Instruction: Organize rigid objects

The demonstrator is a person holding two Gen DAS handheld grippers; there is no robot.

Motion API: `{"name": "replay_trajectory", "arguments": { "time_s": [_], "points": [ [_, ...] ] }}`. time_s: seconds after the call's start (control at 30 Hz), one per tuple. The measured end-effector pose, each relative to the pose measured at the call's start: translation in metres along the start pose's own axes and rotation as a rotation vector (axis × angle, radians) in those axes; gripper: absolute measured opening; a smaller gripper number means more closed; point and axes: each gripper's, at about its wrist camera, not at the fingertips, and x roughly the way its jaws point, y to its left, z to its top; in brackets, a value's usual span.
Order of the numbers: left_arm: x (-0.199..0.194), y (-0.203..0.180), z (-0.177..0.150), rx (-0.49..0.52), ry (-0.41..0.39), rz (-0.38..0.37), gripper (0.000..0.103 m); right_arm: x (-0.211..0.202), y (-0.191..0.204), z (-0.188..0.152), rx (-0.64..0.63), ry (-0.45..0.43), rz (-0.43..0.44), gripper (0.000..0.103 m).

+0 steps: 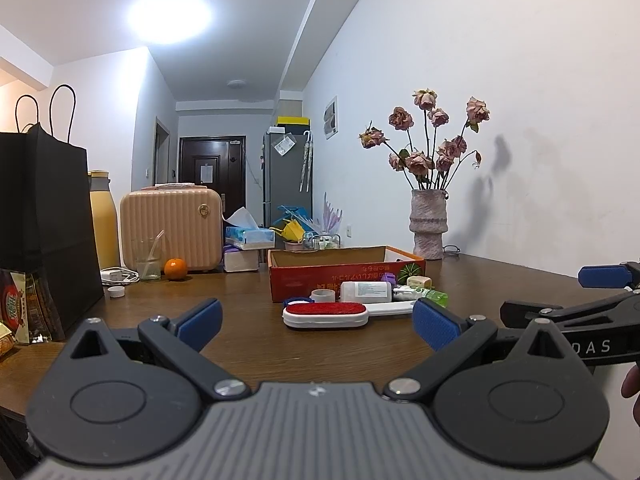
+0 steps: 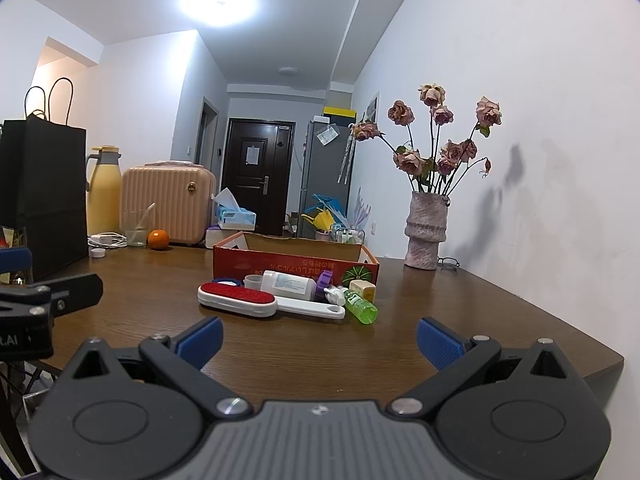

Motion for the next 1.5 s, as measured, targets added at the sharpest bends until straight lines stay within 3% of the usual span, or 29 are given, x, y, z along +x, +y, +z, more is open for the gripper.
{"name": "replay_trajectory", "arguments": {
  "time_s": [1.5],
  "points": [
    [0.0016, 0.0012, 0.0001, 0.013, -0.009, -0.005, 0.103, 0.0007, -0.0014, -0.0008, -0.006, -0.005, -0.004, 0.103]
  ]
}}
